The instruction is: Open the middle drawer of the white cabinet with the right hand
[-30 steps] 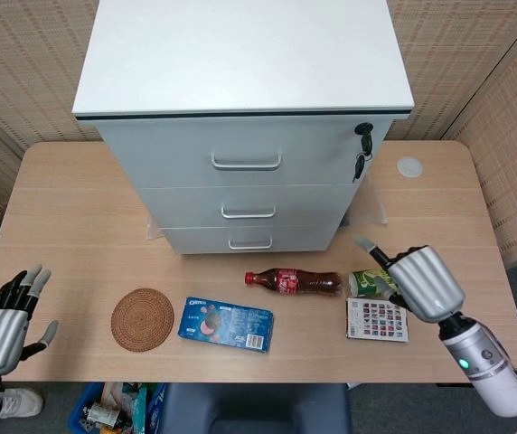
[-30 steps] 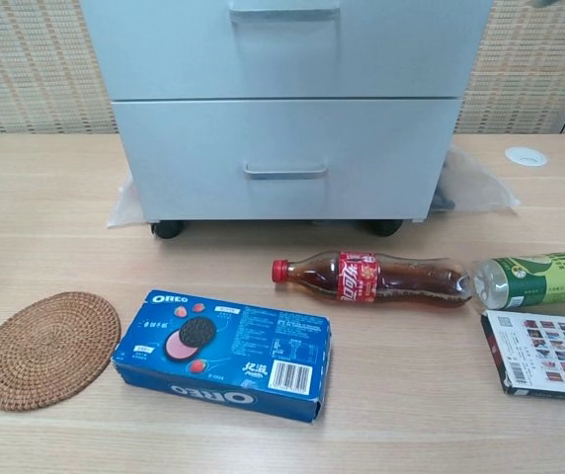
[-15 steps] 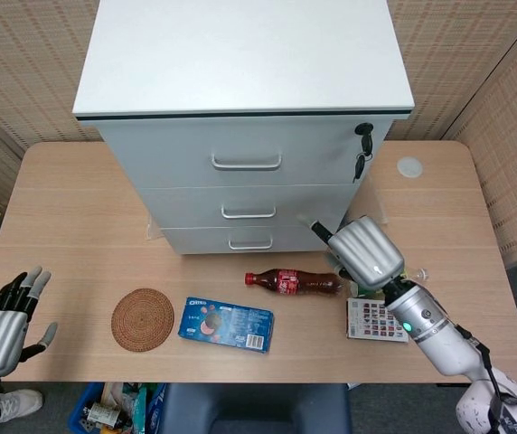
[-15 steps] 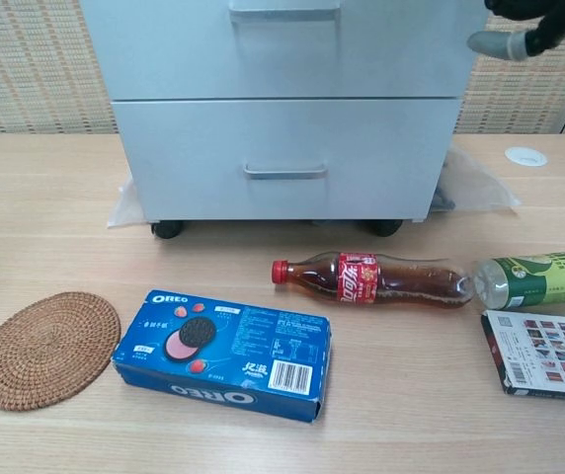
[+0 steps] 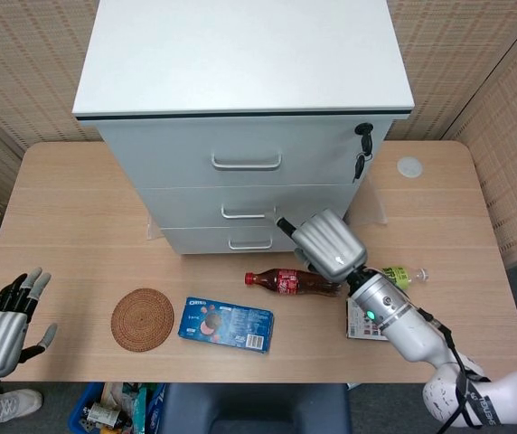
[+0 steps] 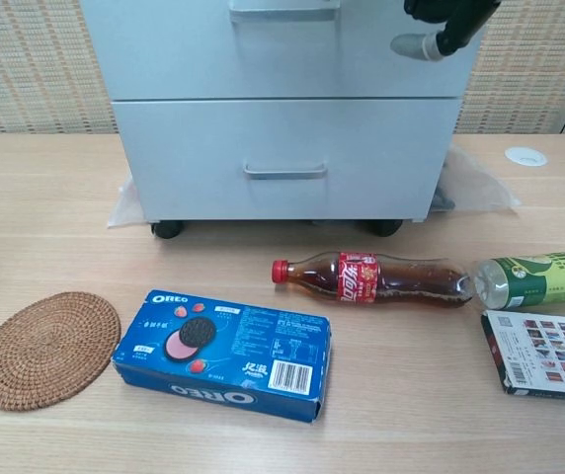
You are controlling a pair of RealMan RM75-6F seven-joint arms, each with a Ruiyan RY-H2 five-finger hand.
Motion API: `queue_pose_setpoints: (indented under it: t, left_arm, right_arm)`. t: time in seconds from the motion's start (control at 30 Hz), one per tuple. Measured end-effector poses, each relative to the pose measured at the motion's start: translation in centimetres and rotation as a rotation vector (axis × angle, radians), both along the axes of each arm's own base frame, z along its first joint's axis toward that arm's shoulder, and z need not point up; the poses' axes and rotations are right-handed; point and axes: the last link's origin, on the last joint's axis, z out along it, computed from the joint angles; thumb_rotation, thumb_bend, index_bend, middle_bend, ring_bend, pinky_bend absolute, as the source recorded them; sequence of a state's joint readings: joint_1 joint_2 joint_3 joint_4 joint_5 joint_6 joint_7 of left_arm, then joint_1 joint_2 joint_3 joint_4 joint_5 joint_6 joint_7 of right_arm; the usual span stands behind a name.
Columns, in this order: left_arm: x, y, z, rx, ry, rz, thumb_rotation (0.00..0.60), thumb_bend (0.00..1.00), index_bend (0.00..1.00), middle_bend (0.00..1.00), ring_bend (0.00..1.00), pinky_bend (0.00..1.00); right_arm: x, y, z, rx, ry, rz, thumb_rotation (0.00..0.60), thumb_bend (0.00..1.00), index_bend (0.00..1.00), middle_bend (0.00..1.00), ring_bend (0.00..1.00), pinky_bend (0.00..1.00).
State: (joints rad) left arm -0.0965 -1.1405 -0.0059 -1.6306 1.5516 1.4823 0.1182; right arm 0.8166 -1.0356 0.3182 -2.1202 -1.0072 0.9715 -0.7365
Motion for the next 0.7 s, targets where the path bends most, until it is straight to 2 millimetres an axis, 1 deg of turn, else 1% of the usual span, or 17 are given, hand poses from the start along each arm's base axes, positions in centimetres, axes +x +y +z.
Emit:
queue_pose_setpoints:
  t: [0.23, 0.43, 0.7]
  left_arm:
    - [-0.1, 0.1, -0.1, -0.002, -0.001, 0.001, 0.600, 0.34, 0.02, 0.00, 0.02, 0.12]
    - [-0.2, 0.1, -0.1, -0.001, -0.002, 0.005, 0.600, 0.34, 0.02, 0.00, 0.02, 0.12]
    - [-0.3, 0.1, -0.1, -0.001, 0.001, 0.010, 0.600, 0.34, 0.02, 0.00, 0.02, 0.12]
  right_arm:
    - [0.7, -0.8, -0.7, -0.003, 0.014, -0.003, 0.600, 0.39, 0.17, 0.89, 0.89, 0.86]
    - [0.9, -1.4, -1.3, -0.003, 0.031, -0.013, 0.600, 0.39, 0.17, 0.89, 0.89, 0.86]
    - [0.6, -1.1, -1.6, 0.006, 0.051, -0.013, 0.600, 0.39, 0.17, 0.89, 0.89, 0.86]
